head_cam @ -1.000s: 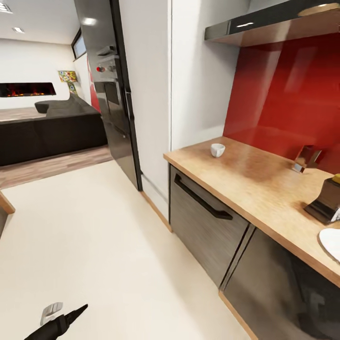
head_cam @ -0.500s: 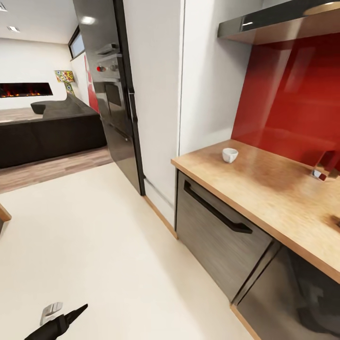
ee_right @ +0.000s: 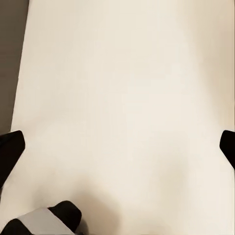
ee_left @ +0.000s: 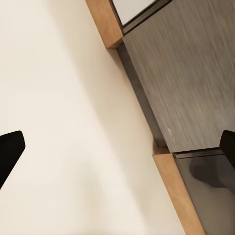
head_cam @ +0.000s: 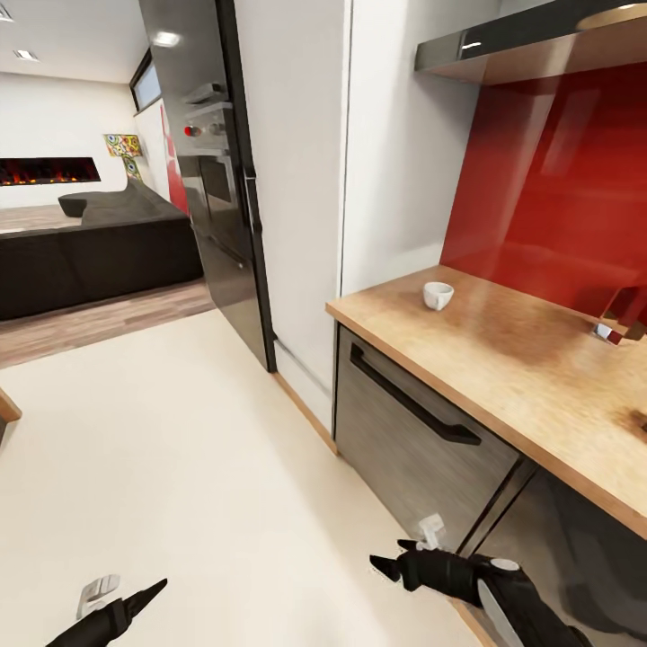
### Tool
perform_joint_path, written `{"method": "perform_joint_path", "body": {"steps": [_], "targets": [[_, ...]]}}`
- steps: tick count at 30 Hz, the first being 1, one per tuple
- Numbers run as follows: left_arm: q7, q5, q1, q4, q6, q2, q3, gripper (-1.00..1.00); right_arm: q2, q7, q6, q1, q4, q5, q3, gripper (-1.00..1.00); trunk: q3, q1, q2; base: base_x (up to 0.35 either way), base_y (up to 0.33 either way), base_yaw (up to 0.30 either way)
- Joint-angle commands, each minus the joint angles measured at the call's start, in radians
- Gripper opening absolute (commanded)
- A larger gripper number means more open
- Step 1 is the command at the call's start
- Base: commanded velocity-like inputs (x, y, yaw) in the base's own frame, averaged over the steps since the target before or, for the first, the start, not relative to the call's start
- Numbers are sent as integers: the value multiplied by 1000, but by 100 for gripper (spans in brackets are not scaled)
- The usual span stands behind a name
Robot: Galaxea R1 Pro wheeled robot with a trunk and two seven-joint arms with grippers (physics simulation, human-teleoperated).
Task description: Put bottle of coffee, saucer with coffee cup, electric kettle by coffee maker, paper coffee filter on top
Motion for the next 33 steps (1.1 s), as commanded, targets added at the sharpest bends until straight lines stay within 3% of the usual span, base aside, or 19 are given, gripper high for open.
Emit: {"method": "perform_joint_path", "body": {"steps": [1, 3, 7, 13, 14, 15, 18, 23, 24, 25, 27, 28, 29, 30, 33], "targets": [[-2, -9, -1, 1, -8, 0, 8, 100, 3, -2, 36, -1, -44, -10, 2, 100, -1, 0, 0, 0, 0, 0], [-2, -9, -1, 1, -8, 0, 8, 100, 24, -2, 104, -15, -145, -12, 2, 100, -1, 0, 0, 0, 0, 0], [-2, -9, -1, 1, -8, 0, 7, 100, 60, -3, 173, -65, -218, -13, 1, 100, -1, 0, 0, 0, 0, 0], [-1, -9, -1, 1, -8, 0, 7, 100, 122, -4, 317, -218, -264, -11, 1, 100, -1, 0, 0, 0, 0, 0], [-1, -9, -1, 1, -8, 0, 7, 100, 136, -4, 356, -264, -267, -10, 1, 100, -1, 0, 0, 0, 0, 0], [-1, -9, -1, 1, -8, 0, 7, 100, 156, -5, 467, -403, -273, -8, 0, 100, -1, 0, 0, 0, 0, 0], [-1, -9, -1, 1, -8, 0, 7, 100, 160, -8, 550, -521, -274, -7, -2, 100, -1, 0, 0, 0, 0, 0], [-1, -9, -1, 1, -8, 0, 7, 100, 152, -11, 600, -705, -265, -6, -6, 100, -1, 0, 0, 0, 0, 0], [-1, -9, 0, 1, -8, 0, 7, 100, 142, -23, 607, -768, -246, -5, -8, 100, -1, 0, 0, 0, 0, 0], [-1, -9, 0, 1, -8, 0, 7, 100, 135, -32, 608, -789, -234, -5, -9, 100, -1, 0, 0, 0, 0, 0], [-2, -9, -1, 1, -8, 0, 7, 100, 92, -88, 612, -881, -156, -4, -10, 100, -1, 0, 0, 0, 0, 0], [-2, -9, 0, 1, -8, 0, 7, 100, 7, -135, 614, -994, -43, -3, -9, 100, -1, 0, 0, 0, 0, 0], [-2, -9, -1, 1, -8, 0, 7, 100, -19, -141, 614, -1022, -16, -3, -8, 100, -1, 0, 0, 0, 0, 0], [-2, -9, -1, 1, -7, 0, 7, 100, -88, -154, 615, -1108, 66, -2, -5, 100, -1, 0, 0, 0, 0, 0], [-2, -9, -1, 1, -7, 0, 7, 100, -135, -161, 615, -1187, 146, 0, -2, 100, -1, 0, 0, 0, 0, 0]]}}
